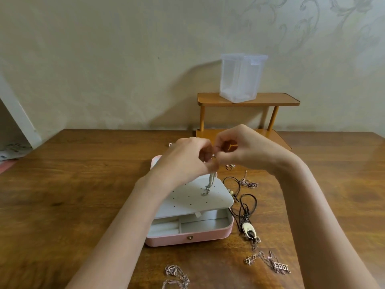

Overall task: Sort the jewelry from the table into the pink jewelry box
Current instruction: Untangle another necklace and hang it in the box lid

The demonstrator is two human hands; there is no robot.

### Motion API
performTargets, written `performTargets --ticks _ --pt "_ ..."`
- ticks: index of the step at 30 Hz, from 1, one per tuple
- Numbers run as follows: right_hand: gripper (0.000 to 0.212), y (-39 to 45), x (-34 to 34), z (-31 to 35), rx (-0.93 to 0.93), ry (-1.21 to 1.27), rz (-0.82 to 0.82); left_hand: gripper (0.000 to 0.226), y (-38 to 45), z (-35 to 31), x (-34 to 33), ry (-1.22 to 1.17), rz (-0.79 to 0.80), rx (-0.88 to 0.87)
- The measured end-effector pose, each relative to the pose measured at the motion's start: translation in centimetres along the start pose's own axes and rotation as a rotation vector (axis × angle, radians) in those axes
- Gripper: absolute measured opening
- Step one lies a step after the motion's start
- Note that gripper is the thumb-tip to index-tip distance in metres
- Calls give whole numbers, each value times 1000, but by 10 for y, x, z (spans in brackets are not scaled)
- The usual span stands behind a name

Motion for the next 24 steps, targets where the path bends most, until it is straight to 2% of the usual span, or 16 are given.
performTargets --ticks 3,5,7,10,12,15,20,24 --pt "19 -4 5 -4 -28 261 -23 21 3 6 5 67 -193 -85" --pt "19 -5 8 -6 -35 426 -23 17 6 17 11 -66 -266 -51" --pt "16 -4 6 -7 -49 609 -3 13 9 24 11 -282 -210 19" --pt "18 2 5 -8 -65 908 -16 12 7 28 -3 -781 4 183" --pt "28 4 5 -9 -83 1012 -50 13 7 30 -12 -877 53 249" --pt "28 4 7 -9 -90 987 -89 12 8 35 -16 -890 19 290" --pt "19 0 8 -10 -114 880 -104 6 9 43 -11 -1067 -76 358" --pt "17 0 0 -12 -180 743 -6 11 8 45 -6 -1180 -243 384"
Point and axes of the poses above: each hand's wrist, its own y-axis towards the middle knuckle, its own x-axis out of the back of the hand, z = x × y, the point moved 5 cm from there along y, towards the middle knuckle, and after that the axes turned 1 degree about -x, right-handed, at the moved point
